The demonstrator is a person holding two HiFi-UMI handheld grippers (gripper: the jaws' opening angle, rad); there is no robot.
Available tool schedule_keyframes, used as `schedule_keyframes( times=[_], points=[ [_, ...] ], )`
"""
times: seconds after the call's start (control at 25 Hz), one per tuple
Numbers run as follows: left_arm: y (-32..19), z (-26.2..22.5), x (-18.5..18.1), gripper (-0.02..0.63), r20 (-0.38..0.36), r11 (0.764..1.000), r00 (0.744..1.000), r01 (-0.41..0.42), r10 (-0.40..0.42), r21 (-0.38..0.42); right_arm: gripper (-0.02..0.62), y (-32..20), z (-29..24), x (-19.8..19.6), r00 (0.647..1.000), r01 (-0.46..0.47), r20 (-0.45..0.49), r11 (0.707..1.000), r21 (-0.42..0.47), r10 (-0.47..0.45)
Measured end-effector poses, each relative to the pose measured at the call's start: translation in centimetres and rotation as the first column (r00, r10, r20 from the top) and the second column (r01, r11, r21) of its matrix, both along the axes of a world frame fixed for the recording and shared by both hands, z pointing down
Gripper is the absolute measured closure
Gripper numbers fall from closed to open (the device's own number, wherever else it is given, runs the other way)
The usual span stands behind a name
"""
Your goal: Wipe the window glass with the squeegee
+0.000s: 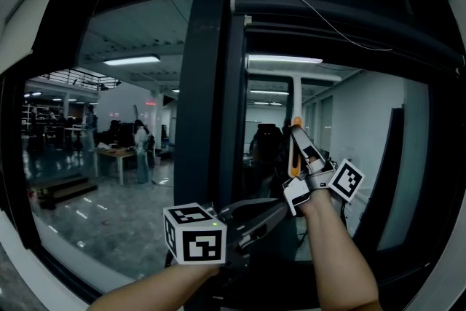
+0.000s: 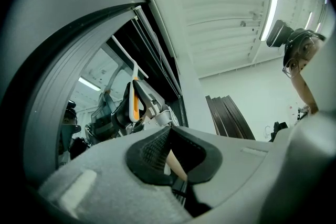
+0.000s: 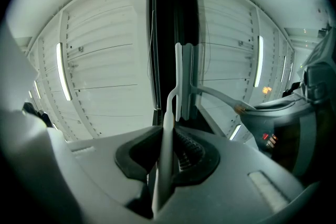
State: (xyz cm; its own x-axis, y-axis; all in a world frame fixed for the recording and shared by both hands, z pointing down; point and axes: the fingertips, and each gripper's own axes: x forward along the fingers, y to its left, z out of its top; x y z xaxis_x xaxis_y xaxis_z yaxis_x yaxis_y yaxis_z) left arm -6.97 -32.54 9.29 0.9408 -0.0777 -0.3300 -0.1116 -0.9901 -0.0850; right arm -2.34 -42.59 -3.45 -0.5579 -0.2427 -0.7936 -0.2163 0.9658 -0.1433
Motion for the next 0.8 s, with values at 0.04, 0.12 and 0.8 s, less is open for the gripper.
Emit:
schedule_keyframes(
  times=[0.04,0.12,0.8],
  points=[
    [0.0,0.1,0.0,0.606,0.000,1.000,1.000,-0.001,0.001,-0.004,0.532,0.0,0.1,0.0,1.000,-0.001,0.000,1.000,-0.001,0.001],
    [0.1,0.3,0.1,0.606,0.002,1.000,1.000,-0.003,0.003,-0.010,0.532,0.0,0.2,0.0,1.000,-0.001,0.000,1.000,-0.003,0.001],
    [2.2,3.3,0.4,0.606,0.029,0.999,1.000,-0.001,0.003,-0.052,0.532,0.6,3.5,-0.1,1.000,0.000,0.007,0.999,-0.049,0.001]
  ],
)
